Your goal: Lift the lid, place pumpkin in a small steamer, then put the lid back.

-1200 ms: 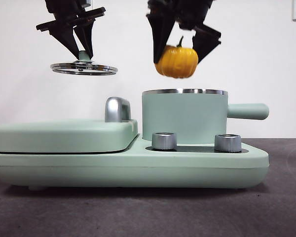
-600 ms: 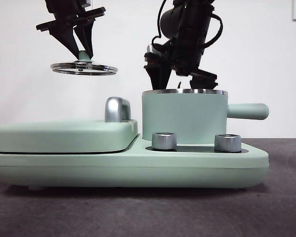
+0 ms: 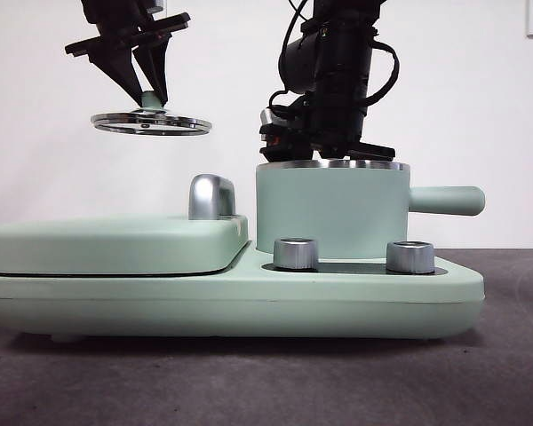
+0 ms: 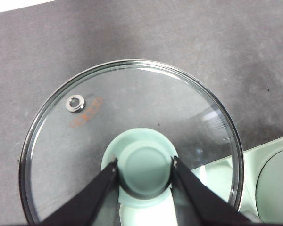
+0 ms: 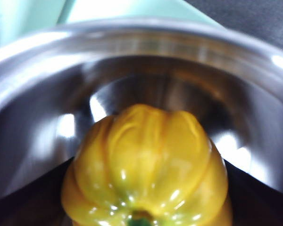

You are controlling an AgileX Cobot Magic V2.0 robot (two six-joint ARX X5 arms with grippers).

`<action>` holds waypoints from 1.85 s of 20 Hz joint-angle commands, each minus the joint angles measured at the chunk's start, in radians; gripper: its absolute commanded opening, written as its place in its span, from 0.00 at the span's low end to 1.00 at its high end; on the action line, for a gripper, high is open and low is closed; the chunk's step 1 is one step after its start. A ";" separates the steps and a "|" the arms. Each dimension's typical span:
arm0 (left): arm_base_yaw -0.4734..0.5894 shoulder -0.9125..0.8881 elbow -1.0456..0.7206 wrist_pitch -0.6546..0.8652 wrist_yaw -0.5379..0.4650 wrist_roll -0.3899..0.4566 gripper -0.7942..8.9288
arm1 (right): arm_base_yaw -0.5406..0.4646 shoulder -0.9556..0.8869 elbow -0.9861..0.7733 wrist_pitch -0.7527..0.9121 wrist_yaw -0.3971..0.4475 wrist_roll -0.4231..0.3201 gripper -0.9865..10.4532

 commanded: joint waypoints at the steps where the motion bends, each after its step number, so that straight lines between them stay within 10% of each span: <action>1: -0.004 0.004 0.045 0.022 0.007 -0.004 0.14 | 0.006 0.026 0.016 -0.039 -0.004 0.023 0.51; 16: -0.009 0.004 0.044 -0.013 0.076 -0.026 0.14 | 0.004 -0.381 0.070 -0.081 0.083 0.000 0.61; 37: -0.401 0.004 0.040 -0.083 0.104 -0.057 0.10 | 0.004 -1.553 -0.748 -0.080 0.076 0.053 0.61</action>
